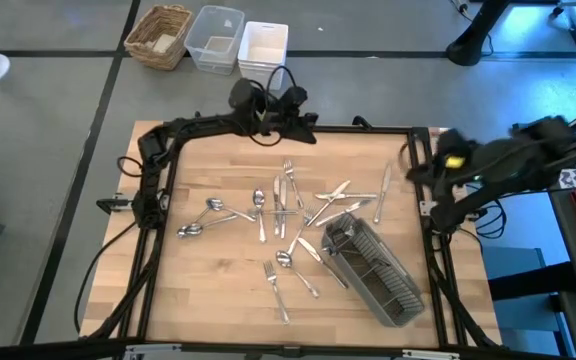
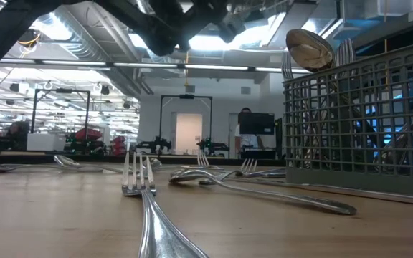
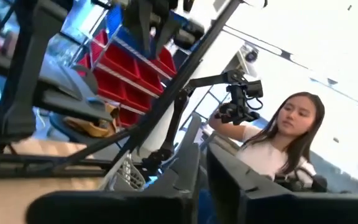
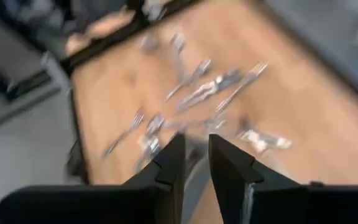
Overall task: Sort silverware
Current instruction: Put the silver spoon into the gray silverware basket
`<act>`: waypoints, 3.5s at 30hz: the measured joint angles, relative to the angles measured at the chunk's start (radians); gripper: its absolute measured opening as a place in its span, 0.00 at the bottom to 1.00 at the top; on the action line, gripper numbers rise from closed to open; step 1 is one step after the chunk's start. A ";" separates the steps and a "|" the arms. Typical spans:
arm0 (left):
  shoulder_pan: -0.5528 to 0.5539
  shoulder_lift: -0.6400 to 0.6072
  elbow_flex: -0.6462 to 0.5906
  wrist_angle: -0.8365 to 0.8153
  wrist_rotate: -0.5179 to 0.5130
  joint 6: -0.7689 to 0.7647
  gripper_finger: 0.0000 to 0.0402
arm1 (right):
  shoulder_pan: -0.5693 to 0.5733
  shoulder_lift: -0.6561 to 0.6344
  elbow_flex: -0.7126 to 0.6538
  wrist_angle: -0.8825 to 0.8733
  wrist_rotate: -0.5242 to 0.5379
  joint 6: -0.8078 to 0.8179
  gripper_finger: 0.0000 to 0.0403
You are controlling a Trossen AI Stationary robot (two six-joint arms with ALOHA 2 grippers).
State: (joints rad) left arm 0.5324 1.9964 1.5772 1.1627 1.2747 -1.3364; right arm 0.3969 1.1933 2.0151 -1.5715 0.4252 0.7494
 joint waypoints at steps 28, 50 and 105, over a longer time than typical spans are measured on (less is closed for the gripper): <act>-0.326 -0.215 0.001 -2.003 -1.130 1.080 0.00 | 0.002 -0.308 -0.265 0.000 0.221 -0.076 0.18; -0.375 -0.162 -0.199 -2.206 -1.187 0.311 0.28 | 0.002 -0.197 -0.489 0.003 0.158 0.055 0.18; -0.333 -0.201 -0.493 -1.740 -1.301 0.246 0.01 | 0.002 -0.197 -0.489 0.000 0.167 0.052 0.18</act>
State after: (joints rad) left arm 0.1995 1.7958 1.0840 -0.5772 -0.0261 -1.0904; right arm 0.3988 0.9966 1.5261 -1.5711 0.5926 0.8018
